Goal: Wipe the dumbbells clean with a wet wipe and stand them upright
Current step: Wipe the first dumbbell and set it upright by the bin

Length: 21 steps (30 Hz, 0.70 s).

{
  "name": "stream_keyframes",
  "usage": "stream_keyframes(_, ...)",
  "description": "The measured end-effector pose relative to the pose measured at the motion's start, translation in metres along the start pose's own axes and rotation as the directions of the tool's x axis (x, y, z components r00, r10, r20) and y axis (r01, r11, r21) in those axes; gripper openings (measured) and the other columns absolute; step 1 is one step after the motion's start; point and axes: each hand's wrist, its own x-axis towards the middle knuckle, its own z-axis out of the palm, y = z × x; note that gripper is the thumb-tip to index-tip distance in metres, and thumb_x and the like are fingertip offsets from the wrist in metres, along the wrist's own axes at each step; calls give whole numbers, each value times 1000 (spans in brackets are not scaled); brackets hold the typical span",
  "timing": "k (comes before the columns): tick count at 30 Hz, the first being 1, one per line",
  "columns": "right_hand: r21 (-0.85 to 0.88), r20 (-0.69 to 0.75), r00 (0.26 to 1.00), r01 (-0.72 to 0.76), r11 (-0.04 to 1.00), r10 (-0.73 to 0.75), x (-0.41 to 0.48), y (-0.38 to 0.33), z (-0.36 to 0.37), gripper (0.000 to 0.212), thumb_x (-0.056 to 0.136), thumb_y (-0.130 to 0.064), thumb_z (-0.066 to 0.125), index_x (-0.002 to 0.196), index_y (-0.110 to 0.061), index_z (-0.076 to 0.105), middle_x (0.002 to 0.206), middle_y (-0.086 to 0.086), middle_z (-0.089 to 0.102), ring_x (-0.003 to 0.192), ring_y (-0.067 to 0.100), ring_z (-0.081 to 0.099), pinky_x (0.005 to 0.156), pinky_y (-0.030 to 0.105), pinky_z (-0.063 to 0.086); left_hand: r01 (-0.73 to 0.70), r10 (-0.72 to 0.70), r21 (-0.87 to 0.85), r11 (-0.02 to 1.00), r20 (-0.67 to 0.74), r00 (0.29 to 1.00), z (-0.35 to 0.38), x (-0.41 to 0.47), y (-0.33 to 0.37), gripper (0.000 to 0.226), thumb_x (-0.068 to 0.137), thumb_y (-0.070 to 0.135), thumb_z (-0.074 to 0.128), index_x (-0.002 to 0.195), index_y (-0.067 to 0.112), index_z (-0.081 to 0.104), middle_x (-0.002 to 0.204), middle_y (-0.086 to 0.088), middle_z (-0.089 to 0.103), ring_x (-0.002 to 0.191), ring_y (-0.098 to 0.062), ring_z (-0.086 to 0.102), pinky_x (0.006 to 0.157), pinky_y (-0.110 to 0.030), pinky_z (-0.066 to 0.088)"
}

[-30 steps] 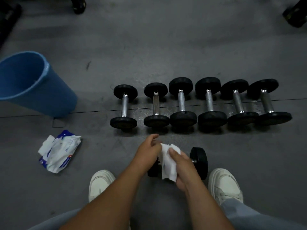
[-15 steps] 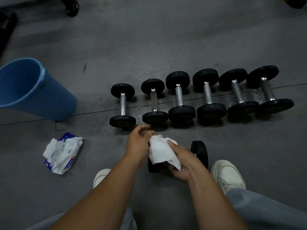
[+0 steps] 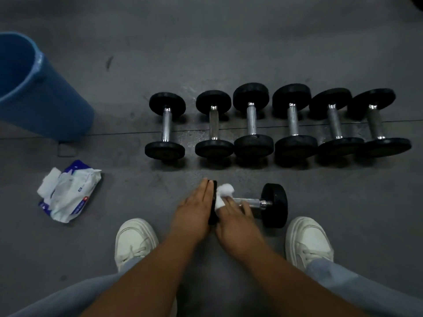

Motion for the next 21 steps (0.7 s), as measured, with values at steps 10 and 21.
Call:
stream_keyframes(10,-195,23,998,-50,979,56,24,2,10,54,84,-21,55,137,-14,49,156,9,31,147,23,21,117,51,4,17,-16,-5,1000,48,999,-9,28,-6,108,79,33,74,156,24,-2,165,5,-3,150,-16,15,114,-39,29)
stream_keyframes(21,-131,-17,999,-43,990,41,4,-2,14,56,81,-16,32,132,-11,56,139,10,53,137,24,42,114,50,17,20,-19,-59,998,13,1000,-2,23,-4,101,83,33,71,156,26,0,164,8,-7,149,-17,20,113,-42,34)
